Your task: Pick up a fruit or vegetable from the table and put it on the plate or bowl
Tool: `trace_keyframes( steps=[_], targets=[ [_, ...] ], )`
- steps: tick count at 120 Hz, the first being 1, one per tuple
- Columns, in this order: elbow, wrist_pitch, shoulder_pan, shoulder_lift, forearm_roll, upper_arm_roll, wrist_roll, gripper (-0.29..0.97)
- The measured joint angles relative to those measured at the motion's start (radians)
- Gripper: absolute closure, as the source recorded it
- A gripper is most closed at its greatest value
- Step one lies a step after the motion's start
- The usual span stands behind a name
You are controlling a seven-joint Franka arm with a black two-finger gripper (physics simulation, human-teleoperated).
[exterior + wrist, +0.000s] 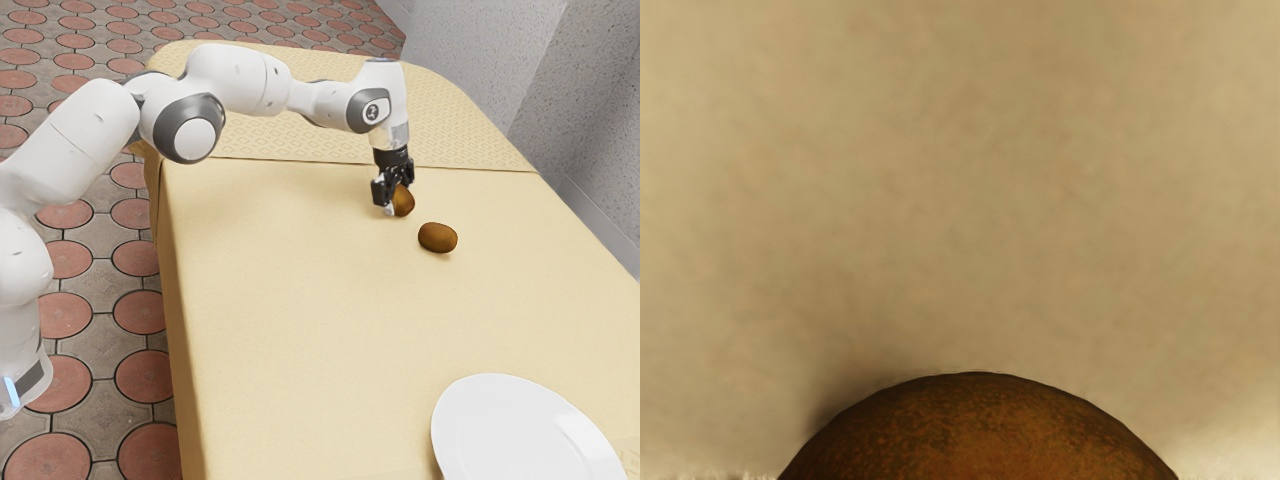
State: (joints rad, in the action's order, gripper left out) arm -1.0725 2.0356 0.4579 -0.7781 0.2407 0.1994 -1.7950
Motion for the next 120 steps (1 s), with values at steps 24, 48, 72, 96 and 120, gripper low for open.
trace_keyframes(
  steps=[24,48,72,96,120],
  targets=[
    [-0.003,-0.002,-0.014,0.046,-0.002,-0.006,-0.005,0.55],
    [-0.077,-0.006,-0.229,0.219,-0.028,-0.047,-0.023,0.5],
    [-0.069,0.0,-0.507,0.215,-0.058,-0.044,-0.05,0.48],
    [0.021,0.089,-0.706,0.1,-0.065,-0.041,-0.07,0.49],
    [0.063,0.193,-0.788,0.031,-0.064,0.005,-0.091,0.51]
  ],
)
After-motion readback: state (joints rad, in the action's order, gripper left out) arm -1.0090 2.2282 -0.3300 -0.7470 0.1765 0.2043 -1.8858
